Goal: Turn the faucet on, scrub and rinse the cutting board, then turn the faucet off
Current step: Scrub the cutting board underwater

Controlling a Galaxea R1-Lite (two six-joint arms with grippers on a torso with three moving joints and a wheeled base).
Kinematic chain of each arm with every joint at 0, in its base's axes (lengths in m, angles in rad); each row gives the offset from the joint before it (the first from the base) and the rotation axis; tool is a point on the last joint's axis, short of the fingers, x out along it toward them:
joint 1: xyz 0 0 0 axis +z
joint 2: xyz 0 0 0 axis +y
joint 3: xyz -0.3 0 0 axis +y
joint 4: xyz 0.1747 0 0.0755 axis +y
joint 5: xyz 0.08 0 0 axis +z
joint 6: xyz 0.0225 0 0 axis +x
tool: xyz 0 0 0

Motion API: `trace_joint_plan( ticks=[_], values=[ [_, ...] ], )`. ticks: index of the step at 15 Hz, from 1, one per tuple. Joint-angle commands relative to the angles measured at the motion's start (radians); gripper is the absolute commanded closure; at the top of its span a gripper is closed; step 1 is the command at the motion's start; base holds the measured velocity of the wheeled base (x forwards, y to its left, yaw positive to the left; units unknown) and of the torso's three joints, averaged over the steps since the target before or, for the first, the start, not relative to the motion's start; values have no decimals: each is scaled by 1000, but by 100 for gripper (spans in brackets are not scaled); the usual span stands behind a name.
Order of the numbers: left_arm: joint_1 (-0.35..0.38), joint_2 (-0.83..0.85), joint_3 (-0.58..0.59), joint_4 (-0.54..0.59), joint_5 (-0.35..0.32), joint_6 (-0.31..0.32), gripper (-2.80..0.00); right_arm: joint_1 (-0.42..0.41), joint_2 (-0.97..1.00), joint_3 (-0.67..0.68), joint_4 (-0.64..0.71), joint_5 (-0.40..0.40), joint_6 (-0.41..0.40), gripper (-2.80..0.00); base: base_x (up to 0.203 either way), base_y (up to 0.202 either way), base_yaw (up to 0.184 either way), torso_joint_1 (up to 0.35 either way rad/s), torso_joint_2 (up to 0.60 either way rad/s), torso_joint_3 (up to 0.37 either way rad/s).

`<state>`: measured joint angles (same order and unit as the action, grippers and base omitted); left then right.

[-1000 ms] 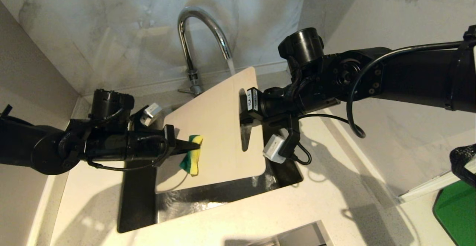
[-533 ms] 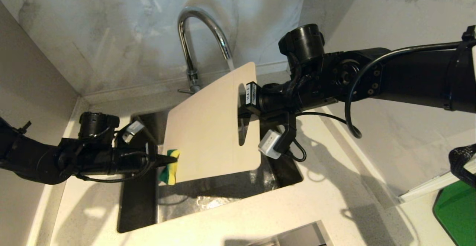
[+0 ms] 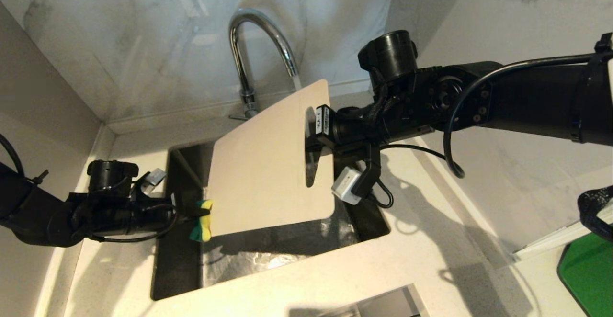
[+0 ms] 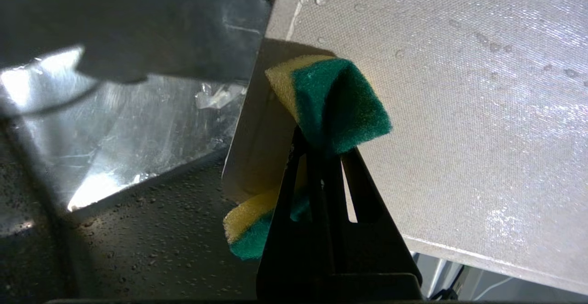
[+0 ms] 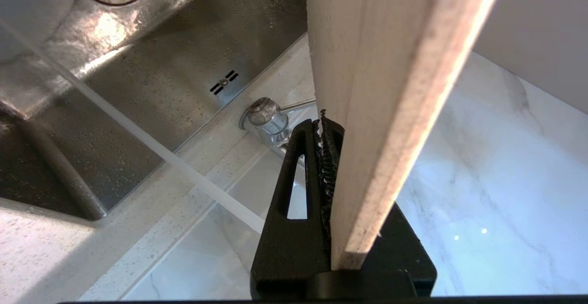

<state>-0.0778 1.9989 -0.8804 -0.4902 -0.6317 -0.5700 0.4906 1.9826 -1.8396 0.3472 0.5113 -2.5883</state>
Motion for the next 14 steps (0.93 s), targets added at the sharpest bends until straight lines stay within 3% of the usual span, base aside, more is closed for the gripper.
trace_joint_plan(
  ticks=[1,6,9,14],
  values=[
    [14,-8,-6,-4,-18,-4,0,0,1,2,3,3,-15,0,0,0,0,0,0,0],
    [-15,-88,-44,12,-20,-18,0,0,-1,2,3,3,-13,0,0,0,0,0,0,0],
    [-143,-186,-161,129,-13,-76,0,0,-4,2,3,3,-13,0,0,0,0,0,0,0],
    [-341,-249,-501,373,24,-214,0,2,-7,2,3,3,-12,0,0,0,0,0,0,0]
  ],
)
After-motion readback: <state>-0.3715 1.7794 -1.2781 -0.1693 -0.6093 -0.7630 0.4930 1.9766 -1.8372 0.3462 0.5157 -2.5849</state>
